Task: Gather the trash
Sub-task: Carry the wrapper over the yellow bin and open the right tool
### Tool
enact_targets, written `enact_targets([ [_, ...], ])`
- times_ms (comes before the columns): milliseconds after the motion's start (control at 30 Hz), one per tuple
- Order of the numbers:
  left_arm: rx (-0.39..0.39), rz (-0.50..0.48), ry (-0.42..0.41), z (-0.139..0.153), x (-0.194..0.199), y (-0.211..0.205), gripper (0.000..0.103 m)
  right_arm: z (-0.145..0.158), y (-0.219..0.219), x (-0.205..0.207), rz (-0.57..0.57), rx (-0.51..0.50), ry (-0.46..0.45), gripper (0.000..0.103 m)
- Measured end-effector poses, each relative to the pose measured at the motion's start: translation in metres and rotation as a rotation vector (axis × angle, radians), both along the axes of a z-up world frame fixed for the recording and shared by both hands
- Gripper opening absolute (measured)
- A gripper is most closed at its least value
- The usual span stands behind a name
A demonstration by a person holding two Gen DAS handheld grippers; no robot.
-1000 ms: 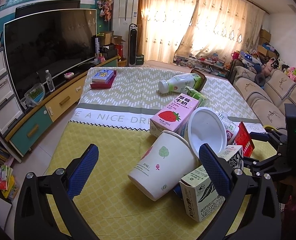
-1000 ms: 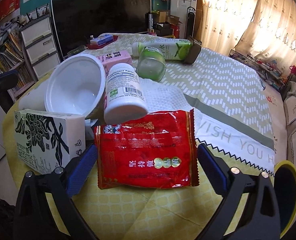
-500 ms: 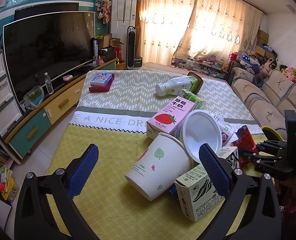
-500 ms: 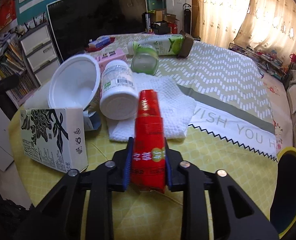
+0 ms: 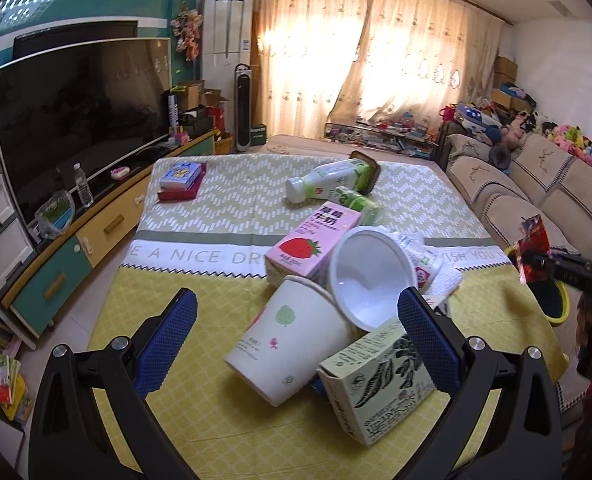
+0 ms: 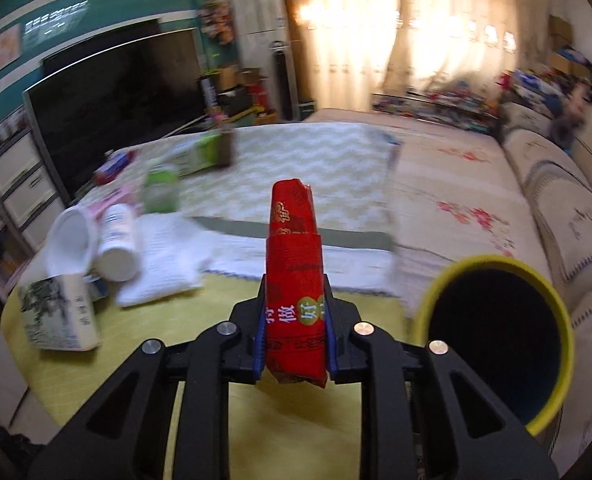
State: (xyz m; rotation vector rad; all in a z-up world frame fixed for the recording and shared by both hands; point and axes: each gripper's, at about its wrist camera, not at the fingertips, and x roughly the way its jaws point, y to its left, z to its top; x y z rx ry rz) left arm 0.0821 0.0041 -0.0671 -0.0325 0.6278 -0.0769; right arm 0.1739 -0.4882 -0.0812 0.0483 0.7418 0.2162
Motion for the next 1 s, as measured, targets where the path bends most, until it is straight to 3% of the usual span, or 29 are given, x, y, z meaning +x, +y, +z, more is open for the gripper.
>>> enact_targets([
  [267, -0.015, -0.076, -0.031, 0.005, -0.003, -0.013, 0.099, -0.036, -0.11, 0.014, -0.305, -0.042, 0.093, 0.027],
  [333, -0.013, -0.092, -0.034, 0.006, -0.003, -0.017, 0.099, -0.046, -0.128, 0.017, -0.355, -0.056, 0.114, 0.048],
  [433, -0.011, -0.109, -0.031, 0.006, -0.002, -0.023, 0.099, -0.057, -0.145, 0.019, -0.41, -0.081, 0.125, 0.064],
  [700, -0.016, -0.169, -0.018, 0.006, -0.005, -0.033, 0.099, -0.059, -0.154, 0.018, -0.459, -0.093, 0.108, 0.068],
  [1000, -0.046, -0.235, 0.019, -0.006, -0.018, -0.037, 0.099, -0.047, -0.139, 0.012, -0.44, -0.09, 0.083, 0.073],
])
